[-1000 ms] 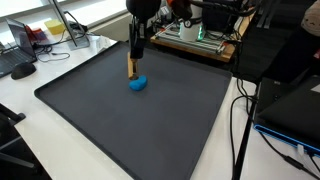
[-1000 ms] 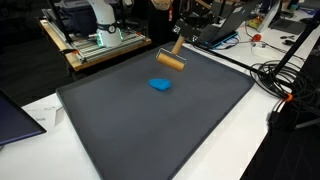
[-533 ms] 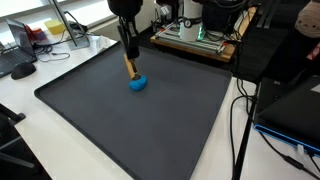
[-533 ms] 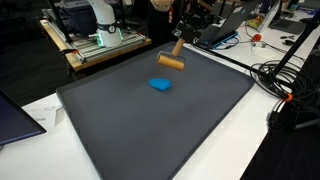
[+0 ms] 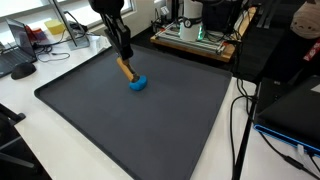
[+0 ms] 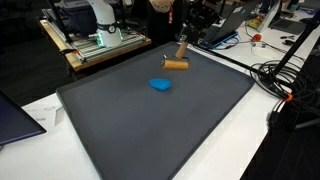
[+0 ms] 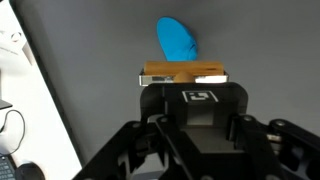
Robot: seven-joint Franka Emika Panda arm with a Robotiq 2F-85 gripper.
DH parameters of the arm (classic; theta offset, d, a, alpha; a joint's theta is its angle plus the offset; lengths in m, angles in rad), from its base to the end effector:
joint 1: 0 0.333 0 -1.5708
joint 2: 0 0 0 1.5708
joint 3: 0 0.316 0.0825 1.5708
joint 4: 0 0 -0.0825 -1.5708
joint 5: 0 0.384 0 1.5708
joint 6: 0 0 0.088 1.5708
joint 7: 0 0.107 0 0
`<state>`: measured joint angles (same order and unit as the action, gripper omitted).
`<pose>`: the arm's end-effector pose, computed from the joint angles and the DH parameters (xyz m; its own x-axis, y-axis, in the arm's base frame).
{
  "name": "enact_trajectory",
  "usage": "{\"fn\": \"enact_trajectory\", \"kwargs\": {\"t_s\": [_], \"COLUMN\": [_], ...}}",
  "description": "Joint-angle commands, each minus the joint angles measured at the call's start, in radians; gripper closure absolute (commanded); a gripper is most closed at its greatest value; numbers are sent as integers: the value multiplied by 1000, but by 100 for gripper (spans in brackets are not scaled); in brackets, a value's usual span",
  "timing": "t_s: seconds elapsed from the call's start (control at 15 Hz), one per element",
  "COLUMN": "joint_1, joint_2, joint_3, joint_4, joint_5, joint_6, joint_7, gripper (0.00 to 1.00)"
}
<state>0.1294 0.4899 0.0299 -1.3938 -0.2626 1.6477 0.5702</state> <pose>0.6699 0.0778 0.4117 0.9286 -0.3639 -0.0725 -0.3231 -0.8892 0.3238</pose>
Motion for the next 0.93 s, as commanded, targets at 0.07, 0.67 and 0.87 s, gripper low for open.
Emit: {"fn": "enact_trajectory", "kwargs": {"t_s": [0.07, 0.67, 0.87], "joint_1": [-35, -129, -159], "joint_2": [34, 58, 83], "joint_3": [-10, -17, -19], "joint_4": [78, 64, 80], "joint_5": [100, 231, 258], "joint_6": [-21, 97, 94], "joint_7": [-190, -429, -487], "gripper": [78, 78, 78]}}
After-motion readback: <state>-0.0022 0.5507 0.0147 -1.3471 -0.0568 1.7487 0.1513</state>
